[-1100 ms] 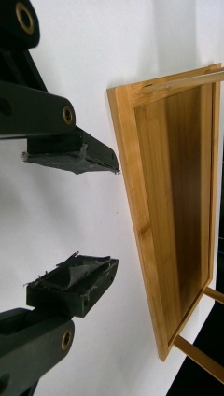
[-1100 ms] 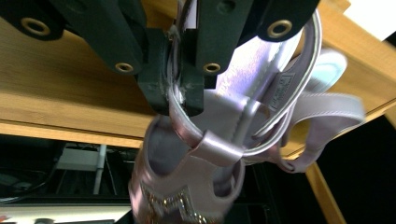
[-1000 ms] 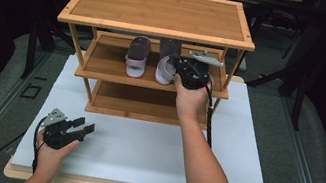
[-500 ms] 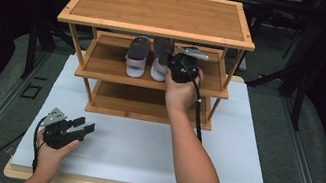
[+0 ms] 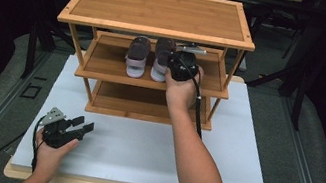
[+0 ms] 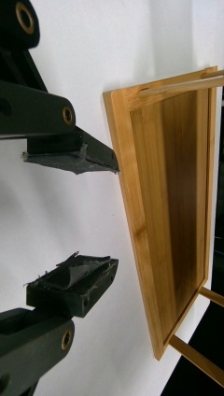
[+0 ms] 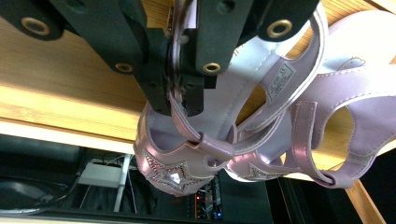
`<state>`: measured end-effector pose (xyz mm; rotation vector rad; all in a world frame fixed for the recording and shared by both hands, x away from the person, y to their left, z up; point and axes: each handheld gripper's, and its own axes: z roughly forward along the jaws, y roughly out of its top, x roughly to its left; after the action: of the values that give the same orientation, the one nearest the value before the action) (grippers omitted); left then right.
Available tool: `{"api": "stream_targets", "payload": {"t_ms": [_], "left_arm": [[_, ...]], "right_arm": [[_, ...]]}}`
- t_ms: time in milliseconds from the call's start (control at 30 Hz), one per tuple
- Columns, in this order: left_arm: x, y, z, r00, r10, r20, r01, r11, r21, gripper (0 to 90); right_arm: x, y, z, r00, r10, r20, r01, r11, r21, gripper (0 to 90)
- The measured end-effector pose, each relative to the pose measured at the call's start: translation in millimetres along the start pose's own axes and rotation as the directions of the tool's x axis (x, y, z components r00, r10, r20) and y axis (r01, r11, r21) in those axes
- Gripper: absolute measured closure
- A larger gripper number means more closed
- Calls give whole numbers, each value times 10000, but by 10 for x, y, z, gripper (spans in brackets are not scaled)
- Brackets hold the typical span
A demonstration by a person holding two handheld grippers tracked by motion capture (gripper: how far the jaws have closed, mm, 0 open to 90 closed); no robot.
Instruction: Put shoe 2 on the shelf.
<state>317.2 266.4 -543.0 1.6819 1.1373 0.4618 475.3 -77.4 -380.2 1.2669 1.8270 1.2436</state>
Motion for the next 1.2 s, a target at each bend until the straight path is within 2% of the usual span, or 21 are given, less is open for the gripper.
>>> {"api": "stream_targets", "payload": {"t_ms": [67,233,300,500,633,700,933,1033,1133,1200], "left_arm": [[-7,0,9,10000,22,4,-22,10000,11,463],[3,0,1,10000,41,34,-41,10000,28,463],[7,-2,-2,10000,18,5,-18,10000,-27,463],[14,-3,7,10000,2,23,-2,10000,-51,463],[4,-3,20,10000,20,17,-20,10000,-18,463],[1,-3,27,10000,18,24,-18,10000,12,463],[-25,-11,67,10000,-49,55,48,9999,91,463],[-62,-7,87,10000,75,8,-75,9999,101,465],[-110,19,101,9995,240,-183,-241,9997,-27,465],[-150,63,104,9995,279,-123,-281,9995,-174,466]], "right_arm": [[13,-6,11,9997,109,229,-109,9999,0,834],[18,-15,44,9998,199,-2,-199,9998,-67,802],[21,-15,71,9991,411,130,-409,9991,-137,792],[11,-12,61,9975,601,-372,-617,9972,-426,673],[22,-24,24,9969,392,-684,-439,9967,-687,624],[32,-21,4,9971,370,-659,-420,9962,-765,619],[30,-15,-140,9936,477,-1022,-590,9920,-1113,590],[43,-33,-217,9943,404,-986,-524,9911,-1220,578],[47,-54,-316,9928,321,-1154,-482,9890,-1398,573],[46,-62,-379,9911,312,-1295,-515,9863,-1566,560]]}}
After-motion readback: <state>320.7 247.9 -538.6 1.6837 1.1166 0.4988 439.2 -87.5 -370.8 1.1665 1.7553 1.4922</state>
